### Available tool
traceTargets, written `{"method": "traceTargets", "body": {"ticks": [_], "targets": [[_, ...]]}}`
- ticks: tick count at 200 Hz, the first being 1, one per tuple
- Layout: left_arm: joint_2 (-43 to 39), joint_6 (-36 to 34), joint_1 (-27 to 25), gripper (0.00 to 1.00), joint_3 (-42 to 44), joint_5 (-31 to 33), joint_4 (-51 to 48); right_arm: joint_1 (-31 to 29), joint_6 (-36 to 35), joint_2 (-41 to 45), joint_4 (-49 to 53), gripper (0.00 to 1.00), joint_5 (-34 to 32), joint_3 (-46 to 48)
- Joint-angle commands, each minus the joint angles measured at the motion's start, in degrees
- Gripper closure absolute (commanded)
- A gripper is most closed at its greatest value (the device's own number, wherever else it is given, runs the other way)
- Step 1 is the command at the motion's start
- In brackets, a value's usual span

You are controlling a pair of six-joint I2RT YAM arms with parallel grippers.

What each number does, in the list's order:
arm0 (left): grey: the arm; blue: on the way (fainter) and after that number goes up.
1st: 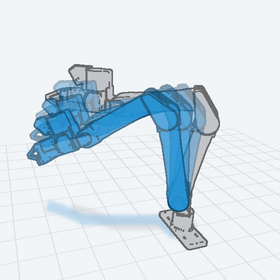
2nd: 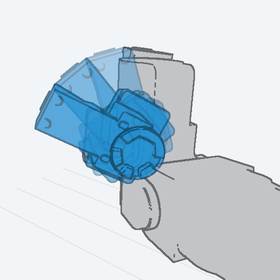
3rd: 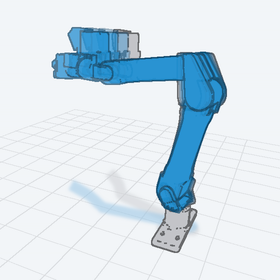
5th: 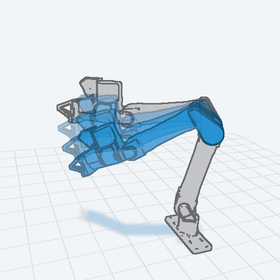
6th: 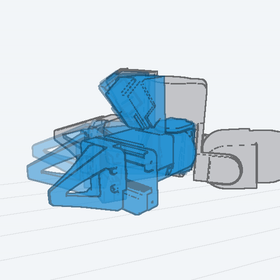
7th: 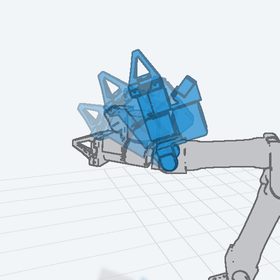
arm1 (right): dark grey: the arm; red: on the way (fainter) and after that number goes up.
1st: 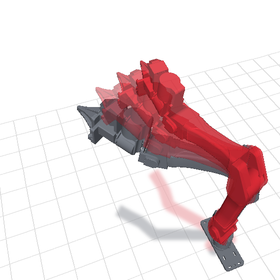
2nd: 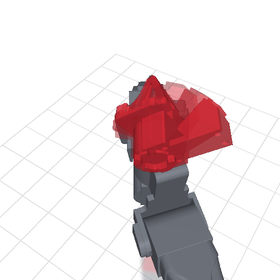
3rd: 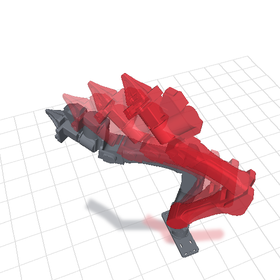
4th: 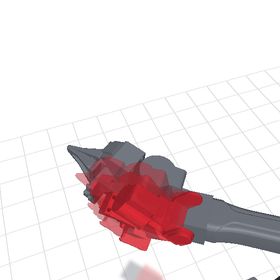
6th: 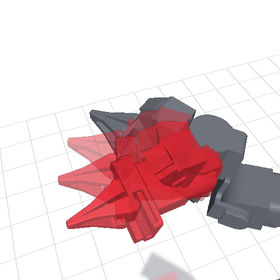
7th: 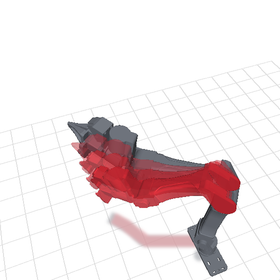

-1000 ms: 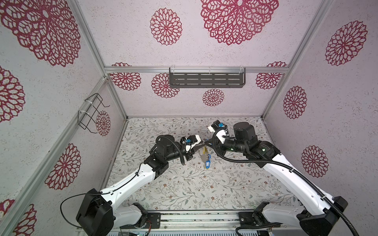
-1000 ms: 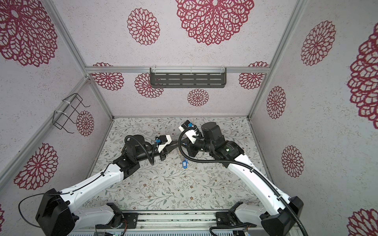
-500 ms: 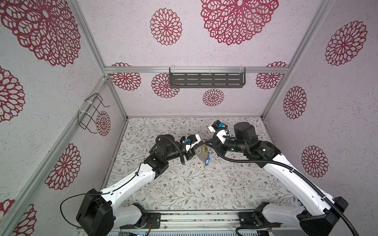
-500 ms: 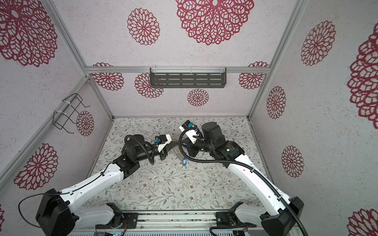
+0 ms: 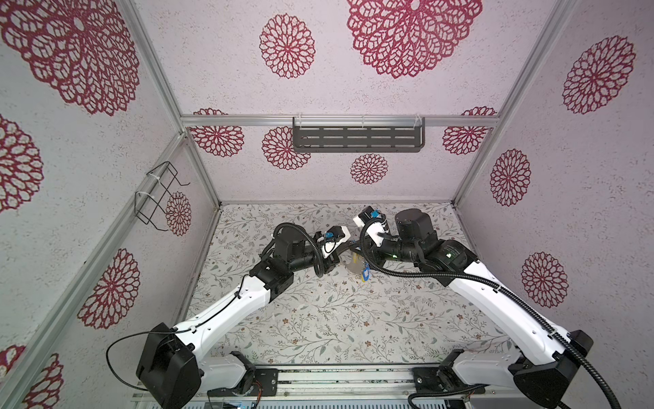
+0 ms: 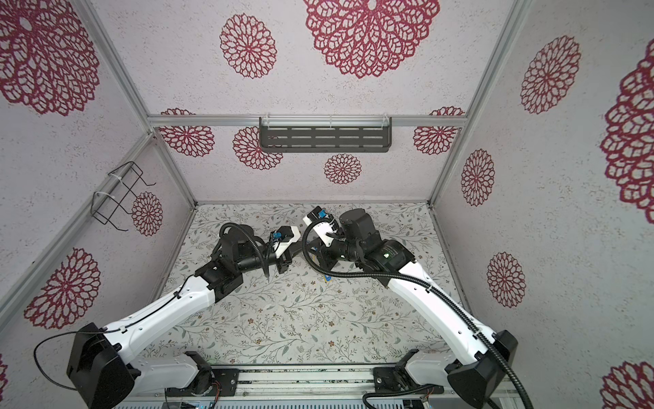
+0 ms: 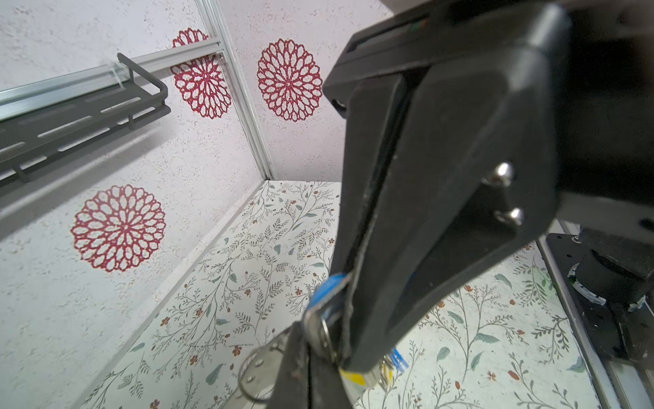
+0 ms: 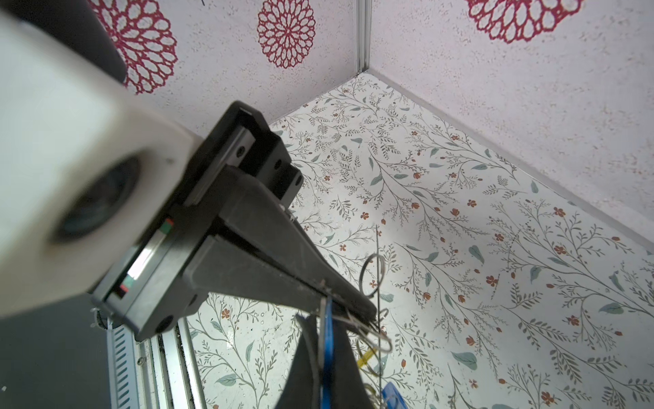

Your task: Remove the keys from the keyring

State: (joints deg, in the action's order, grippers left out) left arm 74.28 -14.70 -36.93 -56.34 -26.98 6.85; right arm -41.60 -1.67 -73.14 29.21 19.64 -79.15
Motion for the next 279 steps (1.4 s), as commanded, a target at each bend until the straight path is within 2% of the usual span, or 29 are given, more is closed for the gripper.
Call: {"method": "traceTargets", "body": {"ticks": [1, 8, 24, 56, 91, 115, 127, 143, 158, 169, 203, 279], "targets": [[0.5, 1.4, -0.9, 1.0, 1.3, -1.2, 5.7, -3.9, 1.8, 0.0, -4.4, 0.99, 6.8, -0.7], [0.4, 1.6, -0.9, 1.0, 2.2, -1.4, 7.5, -3.9, 2.1, 0.3, -4.0, 0.9, 5.1, -0.7], [0.2, 2.1, -0.6, 1.0, 3.5, -2.1, 10.2, -3.9, 2.0, 2.0, -2.8, 0.87, 0.0, -0.3], [1.0, 3.8, -0.3, 1.0, 4.1, -4.9, 13.2, -3.8, 1.2, 7.9, -0.8, 0.54, -5.5, 1.7], [2.3, 7.4, -0.2, 1.0, 5.5, -7.0, 20.1, -2.9, 0.4, 14.6, 1.6, 0.5, -11.6, 3.1], [3.1, 8.5, -0.2, 1.0, 5.7, -7.7, 22.0, 0.4, 0.7, 18.2, 0.5, 0.53, -12.6, 4.7], [3.2, 9.2, -0.3, 1.0, 5.8, -8.1, 22.9, 2.6, 1.4, 18.4, -0.1, 0.63, -11.7, 5.2], [3.4, 11.0, -0.2, 1.0, 6.4, -8.9, 25.3, 4.6, 2.2, 17.7, -0.9, 0.87, -8.6, 6.0], [3.3, 13.1, -0.2, 1.0, 7.2, -9.4, 28.3, 5.1, 2.5, 17.0, -2.4, 0.95, -5.7, 7.6], [3.3, 14.4, -0.2, 1.0, 7.6, -9.9, 29.8, 5.2, 2.6, 16.2, -3.4, 0.96, -3.8, 8.3], [3.2, 16.9, -0.1, 1.0, 7.9, -11.4, 30.9, 5.4, 1.1, 13.4, -4.9, 0.86, -0.5, 7.7], [3.8, 25.1, 0.4, 1.0, 8.3, -13.6, 37.9, 5.5, -0.2, 12.3, -7.7, 0.85, 2.3, 7.2]]}}
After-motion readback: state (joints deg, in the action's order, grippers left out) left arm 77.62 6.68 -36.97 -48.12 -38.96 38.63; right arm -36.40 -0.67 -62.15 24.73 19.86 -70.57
